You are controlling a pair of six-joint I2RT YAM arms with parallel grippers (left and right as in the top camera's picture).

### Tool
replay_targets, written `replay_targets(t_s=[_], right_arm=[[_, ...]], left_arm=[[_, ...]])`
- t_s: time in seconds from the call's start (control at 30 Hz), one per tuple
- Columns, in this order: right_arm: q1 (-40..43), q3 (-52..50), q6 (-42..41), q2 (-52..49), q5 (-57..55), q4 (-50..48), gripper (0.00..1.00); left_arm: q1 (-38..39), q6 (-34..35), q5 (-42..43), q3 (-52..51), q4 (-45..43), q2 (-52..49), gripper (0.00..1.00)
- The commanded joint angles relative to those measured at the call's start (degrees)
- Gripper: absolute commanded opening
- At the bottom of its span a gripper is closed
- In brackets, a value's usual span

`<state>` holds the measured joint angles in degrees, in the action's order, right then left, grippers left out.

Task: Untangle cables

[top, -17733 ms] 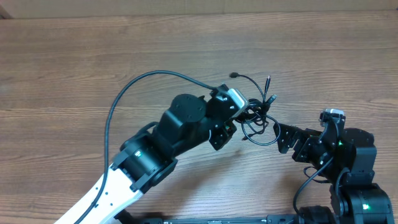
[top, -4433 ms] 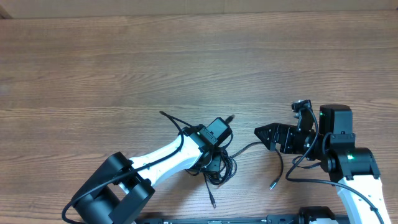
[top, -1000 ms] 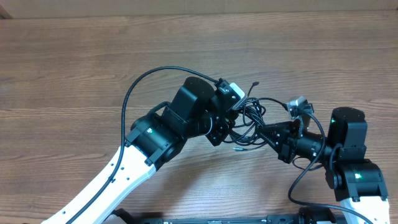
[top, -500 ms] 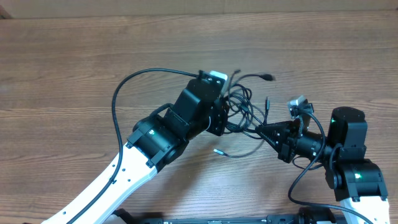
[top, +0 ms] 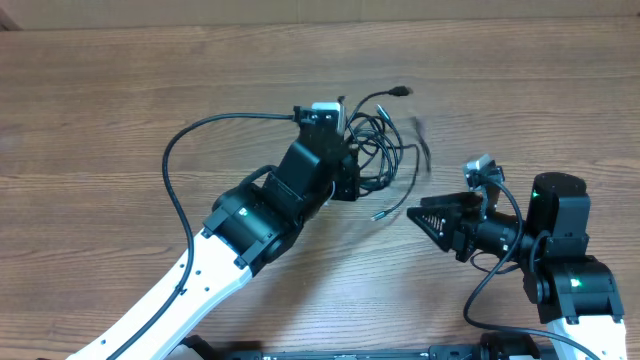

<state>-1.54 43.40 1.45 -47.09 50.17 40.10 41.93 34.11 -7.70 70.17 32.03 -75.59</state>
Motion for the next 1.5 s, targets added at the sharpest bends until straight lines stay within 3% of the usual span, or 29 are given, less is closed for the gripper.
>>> replay_targets(t_s=[0.0, 0.03, 0.3, 0.37, 0.43, 0.67, 0.93, 1.2, 1.47], right_arm=[[0.00, 1.25, 0.33, 0.48, -0.68, -0.13, 0.95], [0.00, 1.25, 0.33, 0.48, -0.66, -0.13, 1.00], [0.02, 1.25, -0.39, 0.48, -4.17, -0.39, 1.00], [0.02, 1.25, -8.02, 0.48, -8.72, -2.25, 1.00], [0.02, 1.25, -17.25, 0.48, -15.17, -3.63, 1.00], [0.00, 1.25, -22.12, -0.74, -19.52, -3.54, 1.00], [0.00, 1.25, -22.27, -3.41, -19.54, -3.54, 1.00], [0.02, 1.25, -24.22, -3.89, -27.21, -0.92, 1.00], [0.02, 1.25, -24.17, -3.87, -23.85, -1.40, 1.00]], left_arm=[[-0.46, -9.97, 1.86, 1.27, -0.39, 1.36, 0.04], [-0.44, -11.93, 2.99, 1.27, -0.42, 1.36, 0.04], [-0.42, -23.06, 10.99, 1.27, -0.55, 1.36, 0.04], [-0.39, -24.44, 11.45, 1.27, -0.11, 1.36, 0.04], [-0.39, -24.57, 11.43, 1.27, 0.24, 1.36, 0.04], [-0.28, -25.16, 15.85, 1.27, -0.87, 1.36, 0.04], [-0.28, -25.16, 23.80, 1.27, -2.12, 1.36, 0.04], [-0.28, -25.46, 24.30, 1.27, -3.37, 2.95, 0.04], [-0.31, -29.27, 23.76, 1.27, -1.57, 5.60, 0.04]])
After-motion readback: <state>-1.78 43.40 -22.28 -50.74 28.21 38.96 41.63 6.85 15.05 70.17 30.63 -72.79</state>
